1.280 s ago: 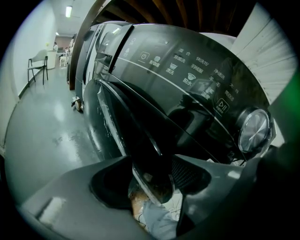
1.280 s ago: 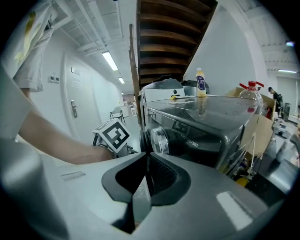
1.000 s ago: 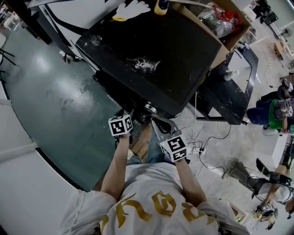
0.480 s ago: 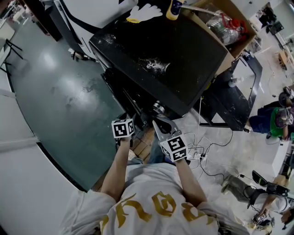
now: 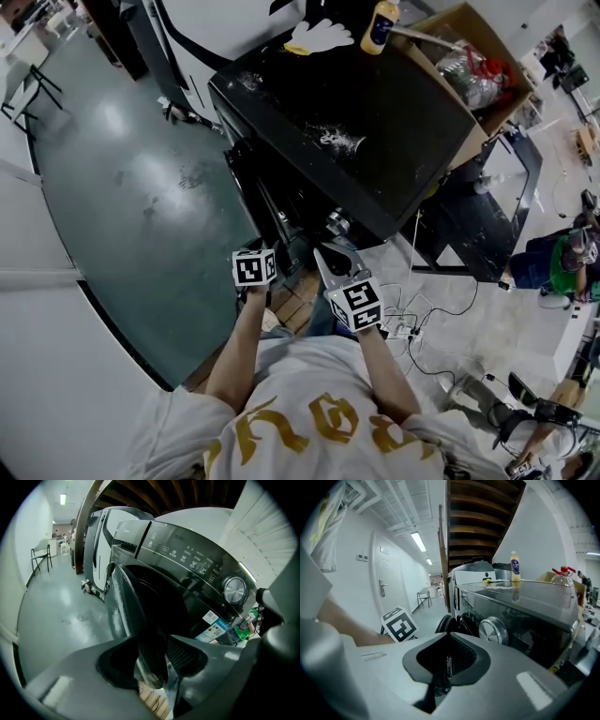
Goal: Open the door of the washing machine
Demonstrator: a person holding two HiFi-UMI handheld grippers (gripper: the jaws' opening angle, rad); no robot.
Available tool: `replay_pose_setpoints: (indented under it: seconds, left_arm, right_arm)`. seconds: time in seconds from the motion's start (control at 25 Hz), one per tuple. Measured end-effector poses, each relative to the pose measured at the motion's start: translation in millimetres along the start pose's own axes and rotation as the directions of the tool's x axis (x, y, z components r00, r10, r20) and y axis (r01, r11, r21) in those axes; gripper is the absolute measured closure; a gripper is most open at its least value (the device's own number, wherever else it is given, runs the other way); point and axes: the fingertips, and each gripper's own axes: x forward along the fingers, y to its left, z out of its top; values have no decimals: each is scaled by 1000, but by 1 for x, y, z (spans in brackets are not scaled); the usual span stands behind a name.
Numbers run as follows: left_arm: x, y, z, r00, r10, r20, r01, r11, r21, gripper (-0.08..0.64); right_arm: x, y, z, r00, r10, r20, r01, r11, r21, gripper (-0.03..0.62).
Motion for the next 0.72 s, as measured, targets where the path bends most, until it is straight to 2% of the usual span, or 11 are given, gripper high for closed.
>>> replay_pose_setpoints:
  seconds: [0.72]
  left_arm:
    - [-33, 48, -21, 997, 78, 5, -78, 997, -1, 403]
  right_arm:
    - [17, 37, 2, 998, 64, -20, -65, 996, -53, 574]
